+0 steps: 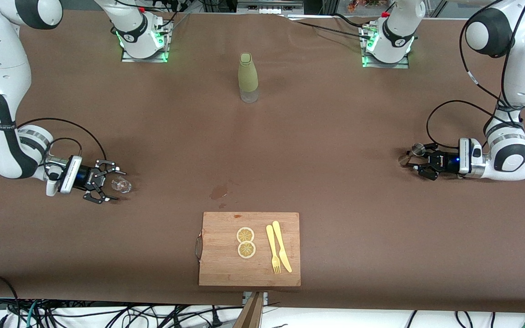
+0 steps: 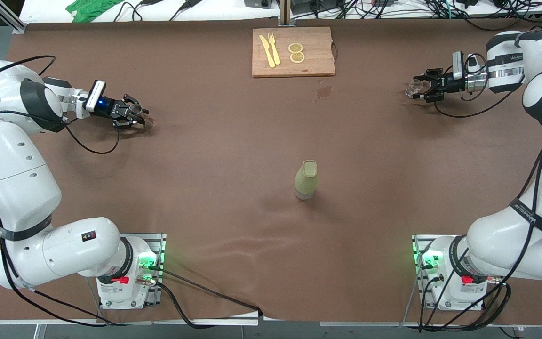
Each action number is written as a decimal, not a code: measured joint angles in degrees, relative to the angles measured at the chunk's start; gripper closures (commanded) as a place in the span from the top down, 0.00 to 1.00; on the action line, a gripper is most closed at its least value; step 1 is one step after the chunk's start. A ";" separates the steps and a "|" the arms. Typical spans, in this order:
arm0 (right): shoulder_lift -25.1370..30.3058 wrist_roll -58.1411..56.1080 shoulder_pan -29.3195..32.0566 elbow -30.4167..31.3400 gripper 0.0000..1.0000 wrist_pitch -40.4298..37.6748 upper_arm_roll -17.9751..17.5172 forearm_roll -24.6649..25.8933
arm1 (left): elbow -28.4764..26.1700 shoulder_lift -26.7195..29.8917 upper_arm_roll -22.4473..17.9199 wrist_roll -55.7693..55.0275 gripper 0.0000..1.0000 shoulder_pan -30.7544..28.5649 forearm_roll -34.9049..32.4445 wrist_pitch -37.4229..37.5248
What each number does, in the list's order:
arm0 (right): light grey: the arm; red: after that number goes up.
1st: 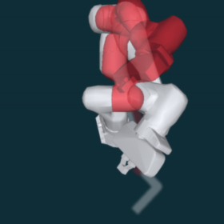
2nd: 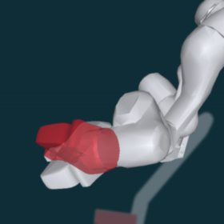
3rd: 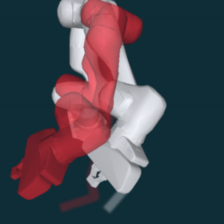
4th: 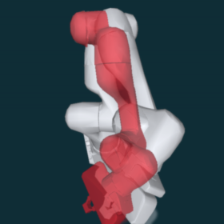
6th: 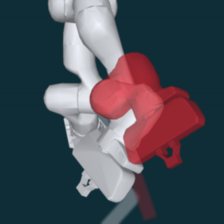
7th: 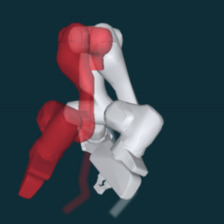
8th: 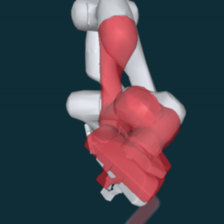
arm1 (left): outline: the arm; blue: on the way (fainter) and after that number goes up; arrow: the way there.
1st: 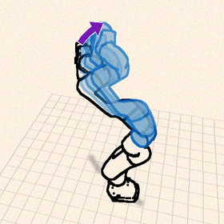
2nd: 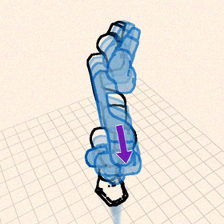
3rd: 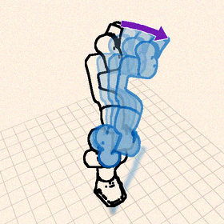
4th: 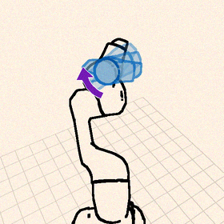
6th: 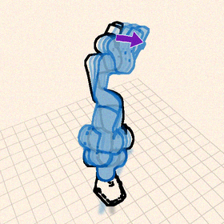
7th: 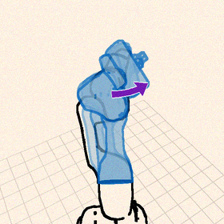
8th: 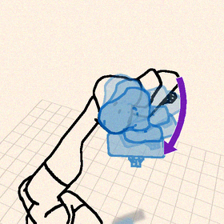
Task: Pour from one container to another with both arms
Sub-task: 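Close the left gripper on the jigger while the right gripper grasps the glass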
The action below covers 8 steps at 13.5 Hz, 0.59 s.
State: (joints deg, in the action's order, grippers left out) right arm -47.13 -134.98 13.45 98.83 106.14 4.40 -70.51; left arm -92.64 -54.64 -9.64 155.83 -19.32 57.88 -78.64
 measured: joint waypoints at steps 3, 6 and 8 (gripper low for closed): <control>-0.35 -0.18 -0.36 -0.15 1.00 -0.07 -0.25 -0.05 | 0.00 0.00 0.00 0.02 0.37 0.01 0.00 0.36; -0.52 -0.19 -0.67 -0.19 1.00 -0.10 -0.81 -0.16 | 0.00 0.00 0.00 0.04 0.18 0.02 -0.01 1.08; -0.80 -0.40 -0.84 -0.20 1.00 -0.43 -0.88 -0.65 | 0.03 0.01 0.00 0.71 0.04 0.01 -0.01 1.35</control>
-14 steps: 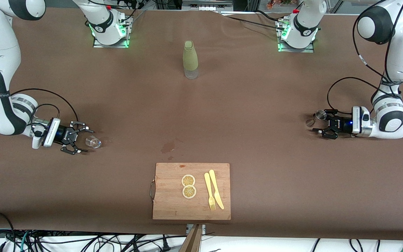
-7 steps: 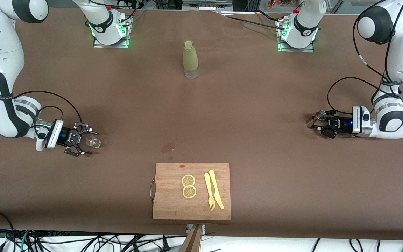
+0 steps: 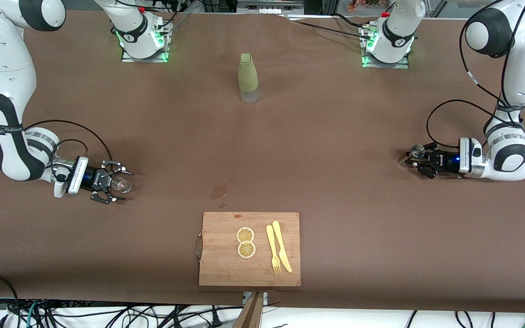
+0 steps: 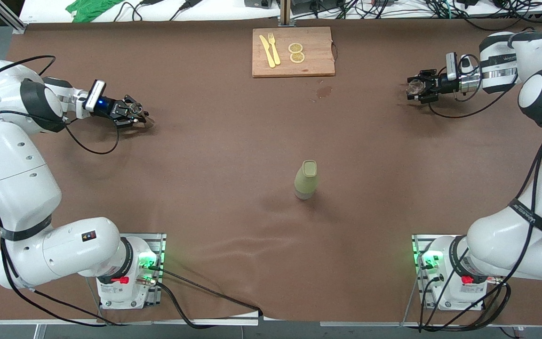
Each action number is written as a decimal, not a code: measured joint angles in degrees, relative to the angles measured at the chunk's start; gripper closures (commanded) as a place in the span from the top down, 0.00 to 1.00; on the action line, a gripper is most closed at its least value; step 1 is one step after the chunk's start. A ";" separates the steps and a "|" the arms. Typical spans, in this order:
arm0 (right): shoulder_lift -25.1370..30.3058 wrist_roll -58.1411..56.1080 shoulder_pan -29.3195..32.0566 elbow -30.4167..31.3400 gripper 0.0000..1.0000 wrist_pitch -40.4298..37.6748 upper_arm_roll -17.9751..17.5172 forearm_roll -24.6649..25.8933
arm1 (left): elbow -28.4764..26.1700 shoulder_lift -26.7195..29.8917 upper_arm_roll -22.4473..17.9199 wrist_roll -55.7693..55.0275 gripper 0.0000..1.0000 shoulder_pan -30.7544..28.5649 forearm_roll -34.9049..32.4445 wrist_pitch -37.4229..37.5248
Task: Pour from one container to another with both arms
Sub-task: 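Close the left gripper on the jigger while the right gripper grasps the glass, then lift the glass with the right gripper and carry it above the jigger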
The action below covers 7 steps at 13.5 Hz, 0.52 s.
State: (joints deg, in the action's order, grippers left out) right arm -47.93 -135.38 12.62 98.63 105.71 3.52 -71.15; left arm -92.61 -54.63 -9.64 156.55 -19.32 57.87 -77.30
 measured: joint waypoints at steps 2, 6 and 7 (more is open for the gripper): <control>-0.48 -0.72 -0.04 -0.11 1.00 -0.48 -0.01 -0.18 | 0.16 0.01 0.00 0.61 0.00 0.01 0.00 0.12; -1.13 -1.55 -0.04 -0.15 0.94 -0.84 -0.01 -0.38 | 0.35 0.01 0.00 0.83 0.00 0.01 0.00 0.12; -1.14 -1.59 -0.04 -0.16 0.87 -1.01 -0.01 -0.40 | 0.55 0.04 0.00 0.62 0.00 0.01 0.00 0.12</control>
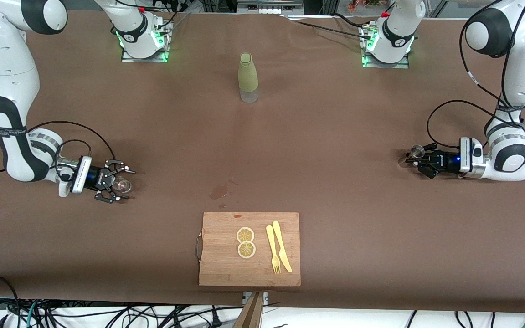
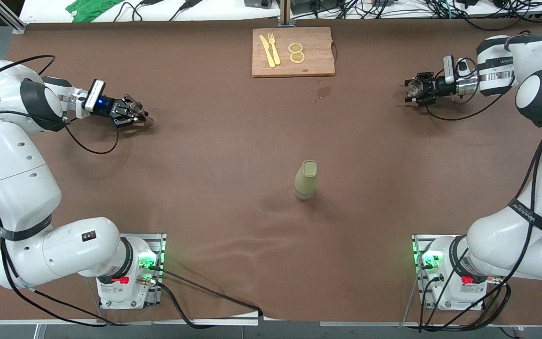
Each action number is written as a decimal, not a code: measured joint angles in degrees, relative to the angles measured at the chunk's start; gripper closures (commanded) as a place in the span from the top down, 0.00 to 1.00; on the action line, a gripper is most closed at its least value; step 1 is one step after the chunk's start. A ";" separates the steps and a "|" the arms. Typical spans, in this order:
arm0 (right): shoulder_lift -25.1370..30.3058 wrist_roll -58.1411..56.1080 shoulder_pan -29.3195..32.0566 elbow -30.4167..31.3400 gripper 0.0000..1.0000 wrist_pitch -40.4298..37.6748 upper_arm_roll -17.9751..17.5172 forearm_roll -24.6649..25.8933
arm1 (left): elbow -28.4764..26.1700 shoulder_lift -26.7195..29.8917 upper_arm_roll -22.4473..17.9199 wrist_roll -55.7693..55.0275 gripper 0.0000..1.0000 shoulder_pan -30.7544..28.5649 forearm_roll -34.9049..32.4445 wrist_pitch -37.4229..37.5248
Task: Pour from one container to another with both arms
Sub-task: 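Lift the glass with the right gripper and carry it above the jigger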
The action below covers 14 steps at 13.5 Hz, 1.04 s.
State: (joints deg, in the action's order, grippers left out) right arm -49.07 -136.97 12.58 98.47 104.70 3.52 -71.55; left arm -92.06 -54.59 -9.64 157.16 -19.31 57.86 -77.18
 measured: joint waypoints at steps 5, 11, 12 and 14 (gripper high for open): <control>-0.03 -0.21 -0.02 -1.23 0.64 -0.51 0.00 -0.05 | 1.71 4.40 0.57 -3.40 0.00 0.65 -1.13 -0.20; -1.37 -0.88 -0.15 -1.30 0.66 -0.70 -0.03 -2.05 | 1.75 8.59 1.60 -12.86 0.00 13.15 -1.43 -6.82; -1.59 -1.03 -0.17 -1.35 0.65 -0.71 -0.04 -2.20 | 1.68 8.56 1.66 -14.23 0.00 15.51 -0.60 -7.49; -1.68 -1.07 -0.19 -1.47 0.46 -0.75 -0.05 -2.26 | 1.24 8.45 1.76 -17.40 0.00 19.43 3.90 -9.19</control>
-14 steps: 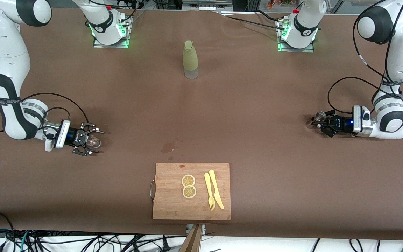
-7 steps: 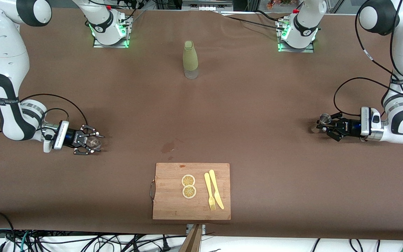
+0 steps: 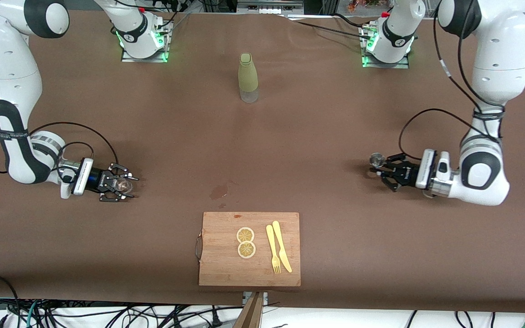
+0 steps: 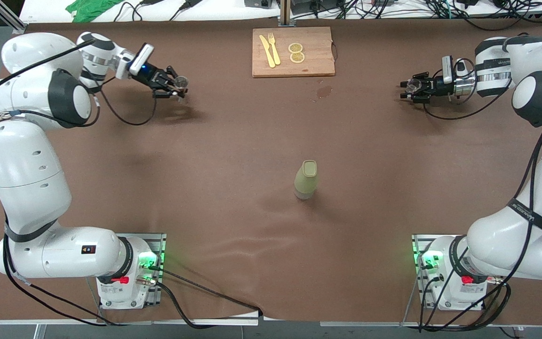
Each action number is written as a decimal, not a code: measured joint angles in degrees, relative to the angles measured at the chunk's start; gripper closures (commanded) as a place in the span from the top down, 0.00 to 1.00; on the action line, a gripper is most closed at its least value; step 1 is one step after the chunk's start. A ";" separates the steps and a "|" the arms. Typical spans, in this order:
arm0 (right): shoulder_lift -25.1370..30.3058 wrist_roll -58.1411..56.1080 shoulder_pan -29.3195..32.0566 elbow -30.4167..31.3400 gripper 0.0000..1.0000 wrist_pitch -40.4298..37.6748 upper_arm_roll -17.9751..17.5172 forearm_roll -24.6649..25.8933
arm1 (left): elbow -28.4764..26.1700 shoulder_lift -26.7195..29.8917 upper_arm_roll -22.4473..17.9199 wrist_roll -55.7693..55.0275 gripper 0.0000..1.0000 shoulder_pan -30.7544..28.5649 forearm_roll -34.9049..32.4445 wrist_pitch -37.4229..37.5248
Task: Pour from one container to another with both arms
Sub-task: 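Lift the glass with the right gripper and carry it above the jigger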
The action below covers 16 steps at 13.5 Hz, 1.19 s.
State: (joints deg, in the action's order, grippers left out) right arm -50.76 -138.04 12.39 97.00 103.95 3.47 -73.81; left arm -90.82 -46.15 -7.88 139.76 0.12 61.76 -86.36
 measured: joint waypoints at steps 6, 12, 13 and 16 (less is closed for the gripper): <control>-0.03 -0.74 -0.03 -0.36 0.30 -0.01 0.00 0.00 | -0.56 -0.84 0.34 -14.83 0.00 17.15 15.82 -10.78; -0.02 4.15 -1.81 -5.17 0.30 -1.76 -0.94 -0.31 | 0.53 -3.68 -5.03 -21.29 0.00 33.72 33.81 -20.32; 0.00 6.82 -2.64 -6.89 0.30 -1.83 -1.42 -0.31 | 1.51 -4.76 -6.91 -22.56 0.00 36.68 36.79 -21.12; 0.01 14.64 -5.89 -10.99 0.30 0.07 -3.04 -0.31 | 5.87 -7.97 -9.84 -26.95 0.00 42.66 42.04 -25.56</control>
State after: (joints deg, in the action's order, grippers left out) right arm -50.75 -123.40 6.50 86.01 104.02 0.42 -74.12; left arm -84.95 -54.12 -17.72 112.81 42.78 103.80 -111.92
